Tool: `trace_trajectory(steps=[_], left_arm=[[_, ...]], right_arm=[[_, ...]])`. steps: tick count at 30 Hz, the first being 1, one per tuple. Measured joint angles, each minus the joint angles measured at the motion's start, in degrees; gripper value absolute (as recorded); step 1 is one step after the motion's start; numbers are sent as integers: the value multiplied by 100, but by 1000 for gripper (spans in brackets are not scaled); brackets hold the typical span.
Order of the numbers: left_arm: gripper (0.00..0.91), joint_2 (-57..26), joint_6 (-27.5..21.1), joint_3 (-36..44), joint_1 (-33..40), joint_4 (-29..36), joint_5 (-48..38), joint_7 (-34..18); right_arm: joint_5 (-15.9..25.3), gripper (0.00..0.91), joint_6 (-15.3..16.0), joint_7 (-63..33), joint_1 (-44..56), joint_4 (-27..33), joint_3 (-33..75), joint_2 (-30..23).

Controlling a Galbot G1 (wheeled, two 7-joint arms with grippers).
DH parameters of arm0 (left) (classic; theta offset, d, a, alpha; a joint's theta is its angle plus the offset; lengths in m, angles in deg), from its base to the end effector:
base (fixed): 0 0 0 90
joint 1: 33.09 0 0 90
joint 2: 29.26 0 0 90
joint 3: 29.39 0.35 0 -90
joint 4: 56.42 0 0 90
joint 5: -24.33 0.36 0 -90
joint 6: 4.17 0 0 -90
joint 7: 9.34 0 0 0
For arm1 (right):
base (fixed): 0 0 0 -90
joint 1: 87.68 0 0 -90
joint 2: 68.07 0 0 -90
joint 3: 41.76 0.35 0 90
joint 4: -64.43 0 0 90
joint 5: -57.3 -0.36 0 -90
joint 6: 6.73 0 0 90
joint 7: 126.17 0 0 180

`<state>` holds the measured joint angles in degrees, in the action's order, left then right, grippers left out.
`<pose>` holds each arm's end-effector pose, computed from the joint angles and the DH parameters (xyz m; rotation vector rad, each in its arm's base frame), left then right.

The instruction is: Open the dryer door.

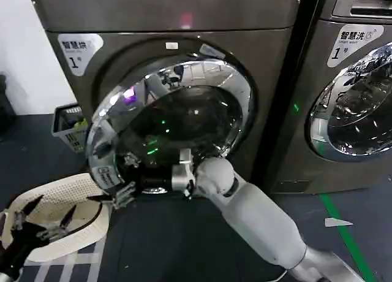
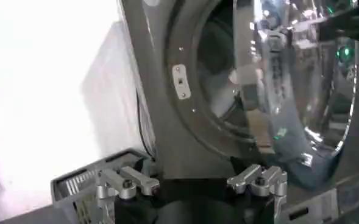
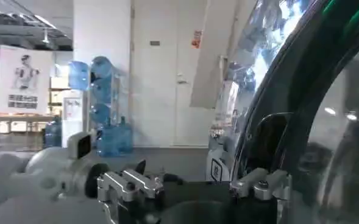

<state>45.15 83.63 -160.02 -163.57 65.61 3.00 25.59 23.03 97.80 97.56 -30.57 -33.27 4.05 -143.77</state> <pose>0.1114 0.2342 -0.2263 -0.2934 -3.0266 -0.3623 0.4069 0.1664 -0.1582 -2.1903 2.1023 0.0067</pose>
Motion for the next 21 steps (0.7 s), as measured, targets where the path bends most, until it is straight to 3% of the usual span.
trace_trajectory(steps=[14, 21], left_arm=[[907, -206, -164, 30, 308, 77, -292, -125], [907, -316, -241, 114, 427, 58, -338, -229]], right_arm=[[13, 907, -397, 865, 234, -148, 264, 336], [24, 907, -371, 1350, 438, -256, 433, 508]])
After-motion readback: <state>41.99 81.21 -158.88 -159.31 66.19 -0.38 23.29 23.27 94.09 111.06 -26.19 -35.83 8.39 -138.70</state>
